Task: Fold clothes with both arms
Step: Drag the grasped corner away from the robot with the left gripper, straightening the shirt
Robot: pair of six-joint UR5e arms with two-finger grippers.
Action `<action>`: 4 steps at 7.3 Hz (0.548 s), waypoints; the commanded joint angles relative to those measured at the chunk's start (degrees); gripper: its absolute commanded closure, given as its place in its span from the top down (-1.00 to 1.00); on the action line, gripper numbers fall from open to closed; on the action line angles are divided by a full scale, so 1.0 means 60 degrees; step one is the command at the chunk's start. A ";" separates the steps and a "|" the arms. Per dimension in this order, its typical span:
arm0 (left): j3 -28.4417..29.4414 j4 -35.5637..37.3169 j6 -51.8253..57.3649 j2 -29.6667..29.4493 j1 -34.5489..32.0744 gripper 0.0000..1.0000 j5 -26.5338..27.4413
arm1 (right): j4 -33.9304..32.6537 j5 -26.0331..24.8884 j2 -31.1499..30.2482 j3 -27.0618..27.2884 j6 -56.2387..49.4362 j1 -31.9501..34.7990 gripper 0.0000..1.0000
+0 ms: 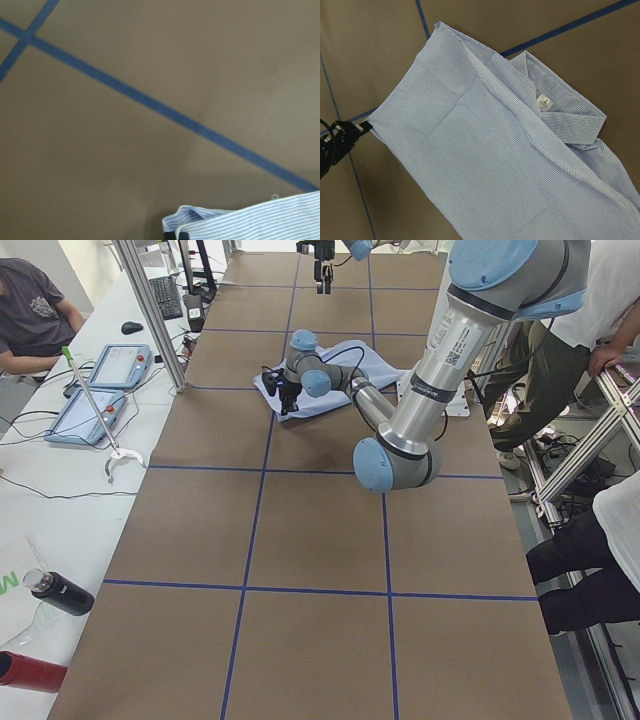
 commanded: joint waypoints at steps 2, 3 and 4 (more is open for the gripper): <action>0.2024 -0.2987 0.0052 -0.1029 -0.0301 -1.00 0.0714 | -0.0004 -0.0410 0.0001 -0.0021 -0.0161 0.0030 1.00; 0.2992 -0.3447 0.0096 -0.1688 -0.0331 -1.00 0.1121 | -0.0004 -0.0470 0.0001 -0.0007 -0.0205 0.0059 1.00; 0.3654 -0.4105 0.0415 -0.2130 -0.0578 -1.00 0.1227 | -0.0004 -0.0470 0.0030 0.0022 -0.0206 0.0132 1.00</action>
